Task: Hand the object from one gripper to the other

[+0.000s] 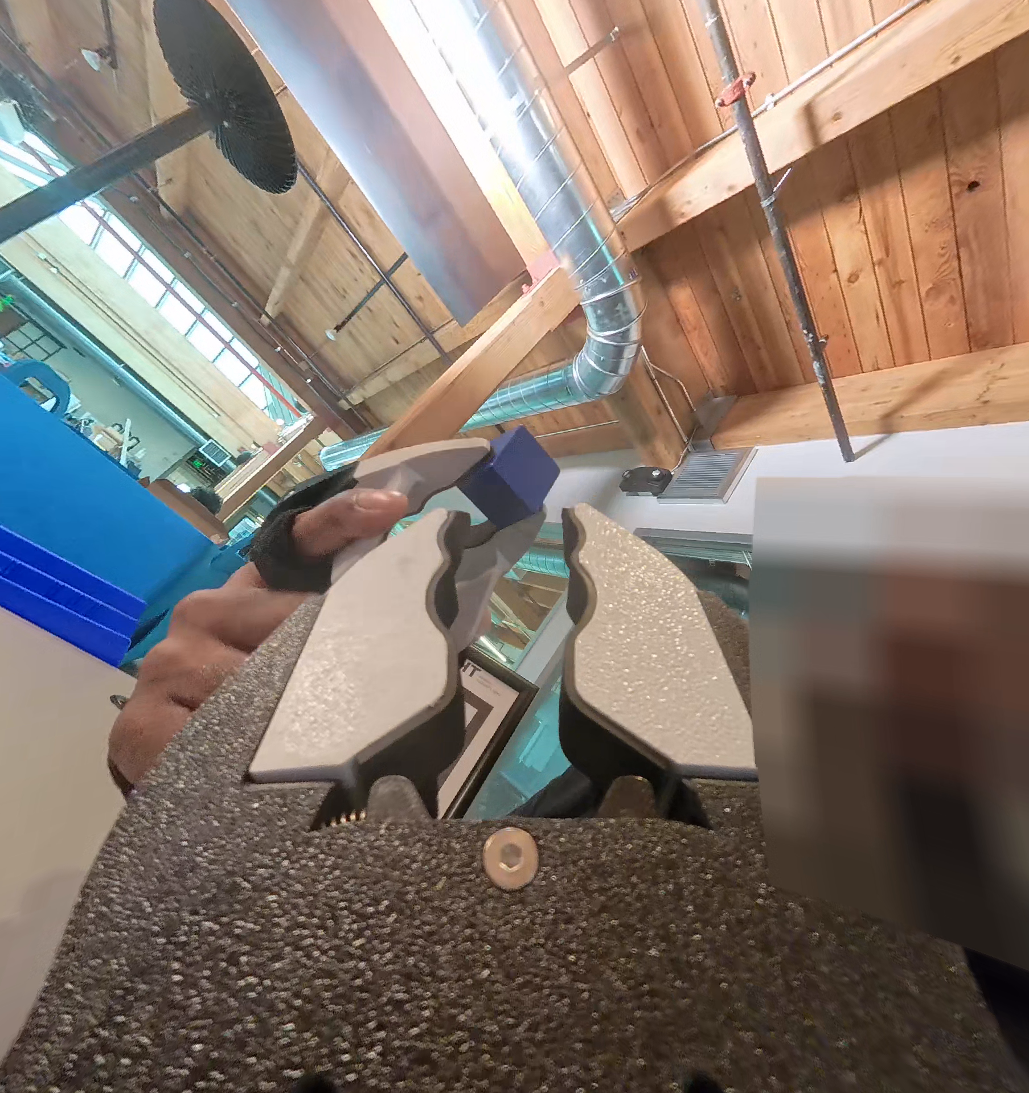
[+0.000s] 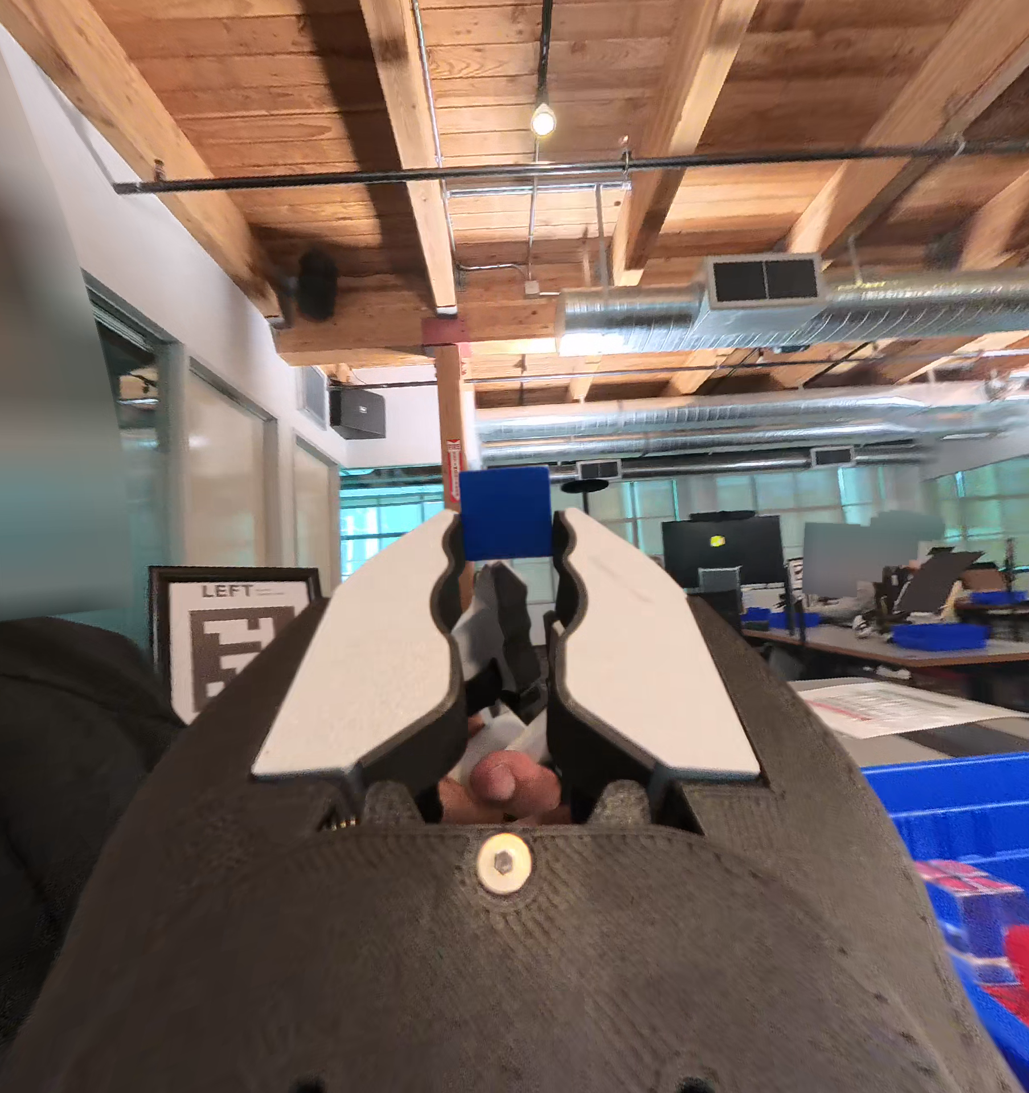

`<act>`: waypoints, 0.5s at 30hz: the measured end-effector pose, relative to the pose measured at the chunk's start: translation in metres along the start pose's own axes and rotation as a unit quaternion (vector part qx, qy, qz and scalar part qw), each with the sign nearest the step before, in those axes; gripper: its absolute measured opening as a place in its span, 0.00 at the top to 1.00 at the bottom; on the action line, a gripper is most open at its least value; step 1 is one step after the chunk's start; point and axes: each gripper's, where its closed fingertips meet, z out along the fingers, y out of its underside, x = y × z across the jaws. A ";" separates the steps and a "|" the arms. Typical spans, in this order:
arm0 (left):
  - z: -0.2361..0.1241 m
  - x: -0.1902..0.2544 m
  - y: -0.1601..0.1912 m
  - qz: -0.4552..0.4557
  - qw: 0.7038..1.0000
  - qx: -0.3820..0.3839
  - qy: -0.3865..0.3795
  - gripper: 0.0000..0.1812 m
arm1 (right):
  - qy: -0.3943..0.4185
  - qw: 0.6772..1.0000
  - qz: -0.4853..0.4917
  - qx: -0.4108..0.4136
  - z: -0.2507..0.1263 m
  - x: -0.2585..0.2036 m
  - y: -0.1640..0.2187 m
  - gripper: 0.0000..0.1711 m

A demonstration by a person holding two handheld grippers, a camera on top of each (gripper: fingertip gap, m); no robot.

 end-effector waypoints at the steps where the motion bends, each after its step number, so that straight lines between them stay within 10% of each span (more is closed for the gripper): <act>1: 0.001 0.000 0.000 -0.003 1.000 -0.001 -0.004 0.81 | -0.001 1.000 -0.015 -0.002 -0.001 -0.002 -0.001 0.83; 15: 0.018 0.010 0.021 -0.048 0.998 -0.013 0.045 0.77 | -0.050 0.993 -0.075 -0.076 0.005 -0.024 0.026 0.83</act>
